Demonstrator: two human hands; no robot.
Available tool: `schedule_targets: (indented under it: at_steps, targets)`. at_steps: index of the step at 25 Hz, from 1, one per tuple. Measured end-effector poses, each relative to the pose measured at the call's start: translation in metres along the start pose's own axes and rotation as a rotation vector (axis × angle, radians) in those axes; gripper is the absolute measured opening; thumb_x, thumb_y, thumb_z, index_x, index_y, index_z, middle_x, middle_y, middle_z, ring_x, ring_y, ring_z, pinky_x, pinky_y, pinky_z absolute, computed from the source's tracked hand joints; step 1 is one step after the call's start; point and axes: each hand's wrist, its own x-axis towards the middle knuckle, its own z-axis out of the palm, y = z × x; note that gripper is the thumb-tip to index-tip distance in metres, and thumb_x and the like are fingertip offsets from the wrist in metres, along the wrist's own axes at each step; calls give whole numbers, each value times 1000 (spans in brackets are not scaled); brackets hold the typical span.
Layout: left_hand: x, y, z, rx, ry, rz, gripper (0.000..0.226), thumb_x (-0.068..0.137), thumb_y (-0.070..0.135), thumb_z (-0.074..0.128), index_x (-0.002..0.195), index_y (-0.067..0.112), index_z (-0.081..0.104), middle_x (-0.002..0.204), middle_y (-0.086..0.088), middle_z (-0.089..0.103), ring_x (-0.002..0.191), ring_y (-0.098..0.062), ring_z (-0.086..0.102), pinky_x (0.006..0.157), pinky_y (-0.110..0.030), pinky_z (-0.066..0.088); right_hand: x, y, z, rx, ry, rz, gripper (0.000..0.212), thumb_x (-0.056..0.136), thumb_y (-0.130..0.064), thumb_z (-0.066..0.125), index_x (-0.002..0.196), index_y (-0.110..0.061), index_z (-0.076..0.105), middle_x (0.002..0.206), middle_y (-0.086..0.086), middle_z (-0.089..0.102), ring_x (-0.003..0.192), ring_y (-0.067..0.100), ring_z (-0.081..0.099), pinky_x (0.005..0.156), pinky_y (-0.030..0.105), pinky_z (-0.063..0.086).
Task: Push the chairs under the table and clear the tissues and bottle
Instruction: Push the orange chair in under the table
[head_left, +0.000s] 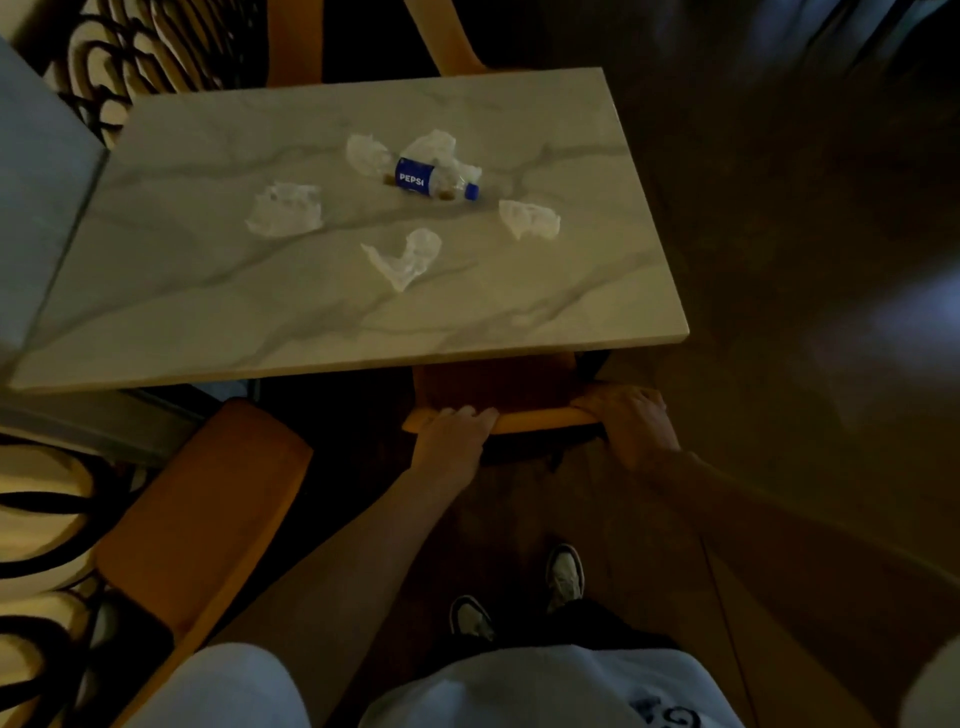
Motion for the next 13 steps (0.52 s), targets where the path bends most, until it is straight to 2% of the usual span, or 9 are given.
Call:
schedule_targets:
  at_steps: [6,11,13]
  targets:
    - [39,6,-24,53,-5,-39,54,95,19,59,145,28,41,125,0,59,110,-27,59,91,-46,46,44,23,-17,-16,-45,1,55,90,-14,59,137,-41,50,137,-9,59,131,25,47,106,48,32]
    - [52,-7,-29,71,-21,-41,56,92,19,62,143,30,42,127,2,60,114,-26,59,96,-49,45,55,24,-17,-45,-97,-52,58,88,-38,62,143,-38,45,140,-7,56,130,28,46,105,47,31]
    - [59,-12,-34,92,-52,-37,56,92,20,62,143,31,41,128,1,59,114,-26,59,95,-50,46,64,22,-21,-39,-91,-60,56,90,-29,59,144,-38,43,140,-7,56,128,29,46,104,44,30]
